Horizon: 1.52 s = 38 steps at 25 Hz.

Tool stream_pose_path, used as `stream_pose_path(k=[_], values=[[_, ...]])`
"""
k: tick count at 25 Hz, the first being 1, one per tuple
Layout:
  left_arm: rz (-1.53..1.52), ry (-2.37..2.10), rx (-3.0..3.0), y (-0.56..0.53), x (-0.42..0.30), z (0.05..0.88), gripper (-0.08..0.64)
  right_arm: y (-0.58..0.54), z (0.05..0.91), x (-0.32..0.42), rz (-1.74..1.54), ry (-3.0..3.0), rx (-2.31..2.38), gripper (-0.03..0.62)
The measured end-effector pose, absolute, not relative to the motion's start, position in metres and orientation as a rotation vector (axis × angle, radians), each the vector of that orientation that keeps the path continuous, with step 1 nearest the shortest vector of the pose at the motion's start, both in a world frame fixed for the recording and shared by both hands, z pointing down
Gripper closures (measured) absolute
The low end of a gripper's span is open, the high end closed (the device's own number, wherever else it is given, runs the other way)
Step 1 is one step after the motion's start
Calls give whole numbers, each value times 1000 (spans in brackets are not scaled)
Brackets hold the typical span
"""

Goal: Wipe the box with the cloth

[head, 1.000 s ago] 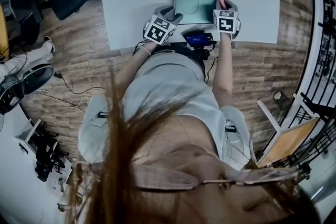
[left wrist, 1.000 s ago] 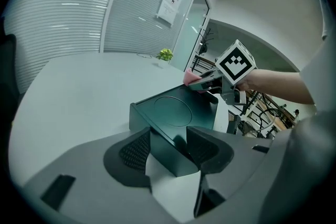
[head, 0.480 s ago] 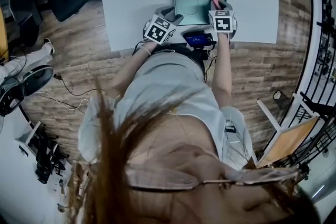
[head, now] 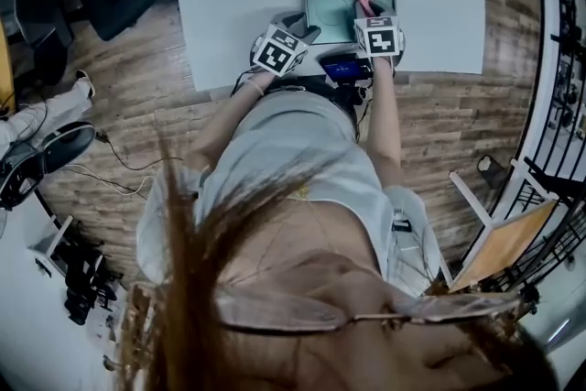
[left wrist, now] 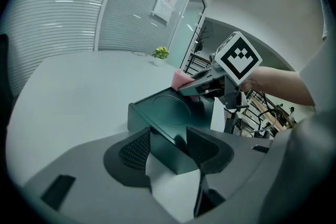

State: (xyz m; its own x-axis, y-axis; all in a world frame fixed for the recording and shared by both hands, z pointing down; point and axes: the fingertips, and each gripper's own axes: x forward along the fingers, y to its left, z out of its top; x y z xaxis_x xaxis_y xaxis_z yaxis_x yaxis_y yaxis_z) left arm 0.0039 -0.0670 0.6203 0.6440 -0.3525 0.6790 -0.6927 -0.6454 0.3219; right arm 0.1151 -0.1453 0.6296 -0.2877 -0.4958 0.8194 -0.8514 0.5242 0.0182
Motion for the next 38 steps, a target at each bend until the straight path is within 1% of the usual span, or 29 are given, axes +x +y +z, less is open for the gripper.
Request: stream_pose_path(k=[7,12,38], values=[[783,-789,2295,-65,6,619,345,-143,629,110,561,-1948,1074,555],[785,-783,2298,-65,5,620,345,-141,627,92,640,-2019,1046,555],[764,-768,2319,-67,7,619,345,-127,628,23,632,-2092,838,555]])
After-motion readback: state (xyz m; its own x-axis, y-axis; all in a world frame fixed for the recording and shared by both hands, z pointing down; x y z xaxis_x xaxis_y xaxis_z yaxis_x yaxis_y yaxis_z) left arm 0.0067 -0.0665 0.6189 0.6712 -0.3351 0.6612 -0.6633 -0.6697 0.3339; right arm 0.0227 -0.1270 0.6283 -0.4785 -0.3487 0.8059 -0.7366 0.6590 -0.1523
